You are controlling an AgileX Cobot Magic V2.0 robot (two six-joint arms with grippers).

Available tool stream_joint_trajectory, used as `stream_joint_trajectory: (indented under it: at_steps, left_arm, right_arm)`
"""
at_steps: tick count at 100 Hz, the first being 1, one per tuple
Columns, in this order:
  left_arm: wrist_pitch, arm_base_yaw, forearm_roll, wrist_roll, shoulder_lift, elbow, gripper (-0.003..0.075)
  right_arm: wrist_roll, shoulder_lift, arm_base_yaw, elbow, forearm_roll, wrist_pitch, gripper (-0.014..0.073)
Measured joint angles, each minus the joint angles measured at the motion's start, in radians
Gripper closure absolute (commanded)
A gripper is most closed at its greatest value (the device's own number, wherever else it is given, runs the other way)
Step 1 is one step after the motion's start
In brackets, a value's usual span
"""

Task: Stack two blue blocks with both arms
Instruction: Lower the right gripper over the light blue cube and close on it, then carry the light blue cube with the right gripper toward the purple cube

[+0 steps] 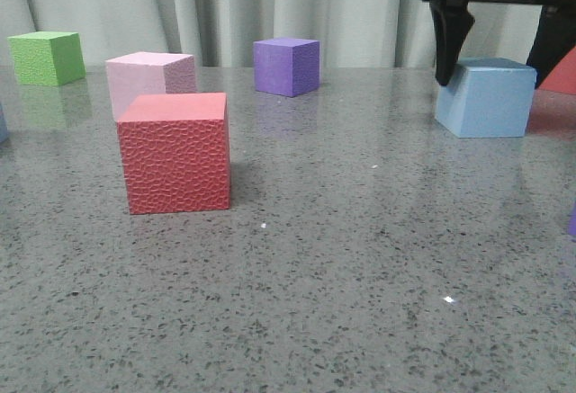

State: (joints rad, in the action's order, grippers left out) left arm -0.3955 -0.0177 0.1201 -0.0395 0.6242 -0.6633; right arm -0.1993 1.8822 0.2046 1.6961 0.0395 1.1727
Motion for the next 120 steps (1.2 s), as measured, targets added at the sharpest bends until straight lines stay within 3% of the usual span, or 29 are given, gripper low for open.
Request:
stream_joint_trajectory:
  at_steps: [22,40,51,84,120]
  left_arm:
    - [0.0,0.0,0.0,0.0,0.0,0.0,0.0092]
    - [0.0,0.0,0.0,0.0,0.0,0.0,0.0092]
    - [0.0,0.0,0.0,0.0,0.0,0.0,0.0092]
    - [0.0,0.0,0.0,0.0,0.0,0.0,0.0092]
    - [0.0,0.0,0.0,0.0,0.0,0.0,0.0092]
  right_arm:
    - [0.0,0.016,0.0,0.0,0.0,-0.004,-0.0036]
    - [0.0,0.016,0.0,0.0,0.0,-0.004,0.0151]
    - [0.0,0.016,0.0,0.0,0.0,-0.004,0.0212]
    - [-0.016,0.019,0.013,0.094,0.037,0.054,0.0212]
    - [-0.15,0.041,0.181,0.281,0.051,0.07,0.0212]
